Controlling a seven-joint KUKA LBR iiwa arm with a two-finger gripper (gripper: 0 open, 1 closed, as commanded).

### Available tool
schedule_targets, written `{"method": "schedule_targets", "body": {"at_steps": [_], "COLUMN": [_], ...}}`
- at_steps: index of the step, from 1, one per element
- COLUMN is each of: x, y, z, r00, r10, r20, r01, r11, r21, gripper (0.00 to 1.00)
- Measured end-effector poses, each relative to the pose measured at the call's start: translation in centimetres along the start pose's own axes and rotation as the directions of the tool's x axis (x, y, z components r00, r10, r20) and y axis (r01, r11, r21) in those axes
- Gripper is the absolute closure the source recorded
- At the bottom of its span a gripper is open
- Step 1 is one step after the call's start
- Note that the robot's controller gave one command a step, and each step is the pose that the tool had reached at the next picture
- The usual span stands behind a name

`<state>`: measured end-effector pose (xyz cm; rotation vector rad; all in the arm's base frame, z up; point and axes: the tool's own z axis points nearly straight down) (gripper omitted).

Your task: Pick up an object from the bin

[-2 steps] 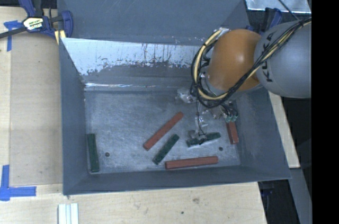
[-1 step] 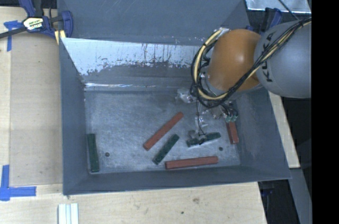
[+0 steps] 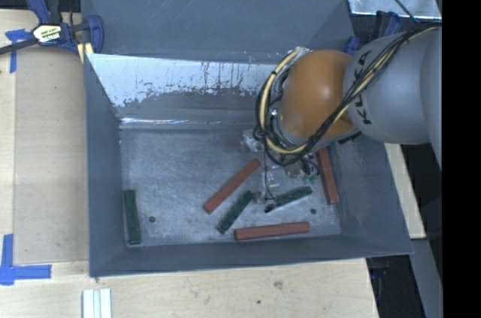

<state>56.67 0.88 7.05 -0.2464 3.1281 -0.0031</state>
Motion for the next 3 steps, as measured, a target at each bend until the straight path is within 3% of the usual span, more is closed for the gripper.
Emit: {"method": "schedule_targets", "body": {"at_steps": [1,2,3], "x": [-2.8,-2.8,-4.2], "y": [5.9,5.9,6.7], "z": [-0.2,-0.2,-13.8], "r00": [0.99,0.99,0.991], "r10": [-0.139,-0.138,-0.132], "r20": [0.005,0.005,0.001], "r01": [0.139,0.138,0.132], "r11": [0.99,0.99,0.991], "r21": [-0.004,-0.004,-0.002], "gripper": [1.0,1.0,1.0]}}
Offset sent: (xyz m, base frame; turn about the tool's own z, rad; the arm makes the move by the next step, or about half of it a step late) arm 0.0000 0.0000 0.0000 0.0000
